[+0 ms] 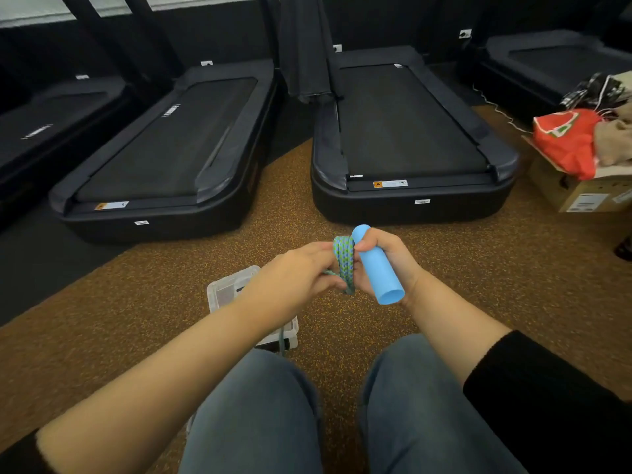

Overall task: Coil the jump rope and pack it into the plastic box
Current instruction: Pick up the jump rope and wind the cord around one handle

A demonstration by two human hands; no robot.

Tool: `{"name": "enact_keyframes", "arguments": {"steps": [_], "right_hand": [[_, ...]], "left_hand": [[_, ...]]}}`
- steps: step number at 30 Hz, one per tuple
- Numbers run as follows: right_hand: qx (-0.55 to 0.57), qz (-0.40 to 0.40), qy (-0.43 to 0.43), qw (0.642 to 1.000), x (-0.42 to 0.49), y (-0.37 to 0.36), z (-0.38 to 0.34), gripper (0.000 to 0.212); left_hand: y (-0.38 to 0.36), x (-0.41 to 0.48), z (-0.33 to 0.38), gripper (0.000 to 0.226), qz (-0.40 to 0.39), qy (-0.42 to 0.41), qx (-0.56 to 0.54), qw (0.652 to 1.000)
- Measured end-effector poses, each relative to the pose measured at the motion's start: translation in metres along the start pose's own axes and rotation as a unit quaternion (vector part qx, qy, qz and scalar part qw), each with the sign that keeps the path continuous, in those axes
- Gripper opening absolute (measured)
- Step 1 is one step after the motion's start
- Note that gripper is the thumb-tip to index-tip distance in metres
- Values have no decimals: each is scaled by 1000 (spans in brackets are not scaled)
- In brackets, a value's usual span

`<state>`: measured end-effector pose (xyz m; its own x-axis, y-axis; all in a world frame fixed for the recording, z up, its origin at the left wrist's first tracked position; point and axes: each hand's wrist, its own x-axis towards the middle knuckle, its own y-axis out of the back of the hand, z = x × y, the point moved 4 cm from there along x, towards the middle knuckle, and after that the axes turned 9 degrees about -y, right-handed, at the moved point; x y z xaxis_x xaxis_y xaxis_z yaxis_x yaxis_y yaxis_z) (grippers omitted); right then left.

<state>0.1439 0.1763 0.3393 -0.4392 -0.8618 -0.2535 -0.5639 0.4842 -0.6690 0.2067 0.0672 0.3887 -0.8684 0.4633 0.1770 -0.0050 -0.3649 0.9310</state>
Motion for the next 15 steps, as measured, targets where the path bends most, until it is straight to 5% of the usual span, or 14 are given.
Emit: {"name": "enact_keyframes", "arguments": {"steps": [10, 15], "right_hand": [[-13, -83, -54, 995, -2, -20, 16, 48], [-44, -65, -77, 994, -6, -20, 23, 72]], "left_hand": [[21, 3, -8, 32, 10, 6, 44, 999], [31, 8, -11, 28, 51, -3, 30, 998]]}}
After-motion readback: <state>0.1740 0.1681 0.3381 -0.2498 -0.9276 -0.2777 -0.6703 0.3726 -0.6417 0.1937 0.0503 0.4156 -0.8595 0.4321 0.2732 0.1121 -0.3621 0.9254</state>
